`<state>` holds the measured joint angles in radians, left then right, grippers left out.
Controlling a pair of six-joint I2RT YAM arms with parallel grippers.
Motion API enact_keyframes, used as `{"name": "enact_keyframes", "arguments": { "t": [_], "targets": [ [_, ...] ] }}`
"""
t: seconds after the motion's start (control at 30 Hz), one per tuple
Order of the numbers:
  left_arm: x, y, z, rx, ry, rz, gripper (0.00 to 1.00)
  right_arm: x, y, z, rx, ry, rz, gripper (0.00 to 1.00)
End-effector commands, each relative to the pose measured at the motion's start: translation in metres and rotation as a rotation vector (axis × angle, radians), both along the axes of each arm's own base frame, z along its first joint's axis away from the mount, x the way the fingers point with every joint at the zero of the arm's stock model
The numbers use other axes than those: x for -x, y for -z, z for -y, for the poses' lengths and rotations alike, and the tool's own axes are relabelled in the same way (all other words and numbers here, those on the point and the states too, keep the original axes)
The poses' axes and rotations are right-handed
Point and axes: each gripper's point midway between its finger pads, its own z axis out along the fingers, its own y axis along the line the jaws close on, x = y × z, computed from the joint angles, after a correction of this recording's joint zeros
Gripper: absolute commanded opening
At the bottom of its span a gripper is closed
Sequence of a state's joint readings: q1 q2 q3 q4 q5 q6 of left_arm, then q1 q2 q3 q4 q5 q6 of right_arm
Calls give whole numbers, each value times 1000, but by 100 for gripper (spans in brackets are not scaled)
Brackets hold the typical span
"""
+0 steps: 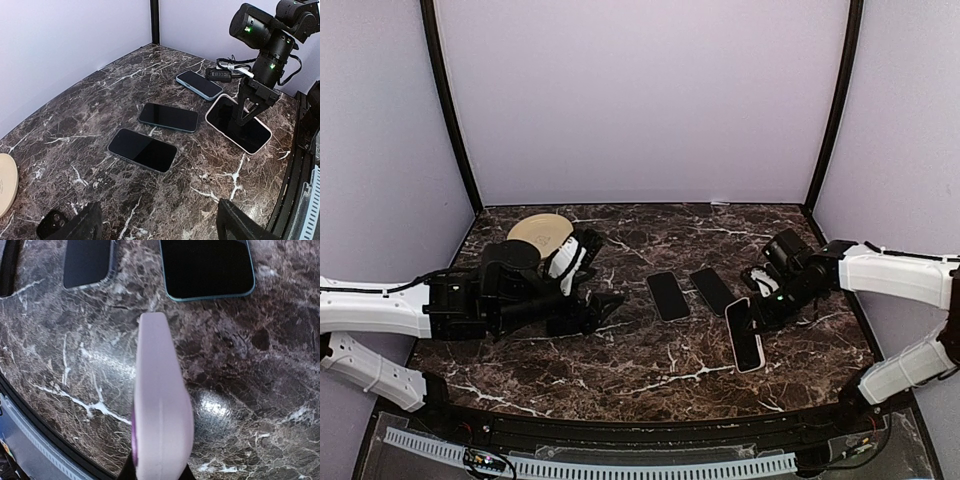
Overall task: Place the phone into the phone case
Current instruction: Place the phone with the phone case at the center of the board.
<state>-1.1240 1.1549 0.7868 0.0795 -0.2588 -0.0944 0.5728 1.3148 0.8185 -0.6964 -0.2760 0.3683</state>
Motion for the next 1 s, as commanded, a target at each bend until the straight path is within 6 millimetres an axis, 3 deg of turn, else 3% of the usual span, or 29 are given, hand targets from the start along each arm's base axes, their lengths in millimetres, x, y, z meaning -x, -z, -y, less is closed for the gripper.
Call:
{"name": "enact_keyframes", "arguments": {
  "t": [0.0, 0.07, 0.23, 0.5, 0.7, 0.9, 0.97],
  "targets": [
    [-6, -6, 0, 2, -28, -6, 80, 3, 17, 7, 28, 26, -48, 0],
    [-7, -5, 1, 2, -28, -11, 80, 0, 24, 12, 59, 42, -52, 2],
    [-7, -3, 1, -6, -30, -16, 80, -14, 39, 35, 195, 105, -34, 23],
    [-8, -4, -2, -10, -37, -13, 80, -30, 59, 51, 297, 154, -33, 26],
    [-9, -1, -4, -15, -45, -15, 80, -31, 63, 68, 394, 184, -24, 47],
    [-10, 1, -4, -20, -49, -20, 80, -31, 66, 67, 387, 181, -23, 58],
    [-10, 2, -4, -24, -49, -21, 80, -33, 63, 68, 391, 185, -9, 71]
  ]
}}
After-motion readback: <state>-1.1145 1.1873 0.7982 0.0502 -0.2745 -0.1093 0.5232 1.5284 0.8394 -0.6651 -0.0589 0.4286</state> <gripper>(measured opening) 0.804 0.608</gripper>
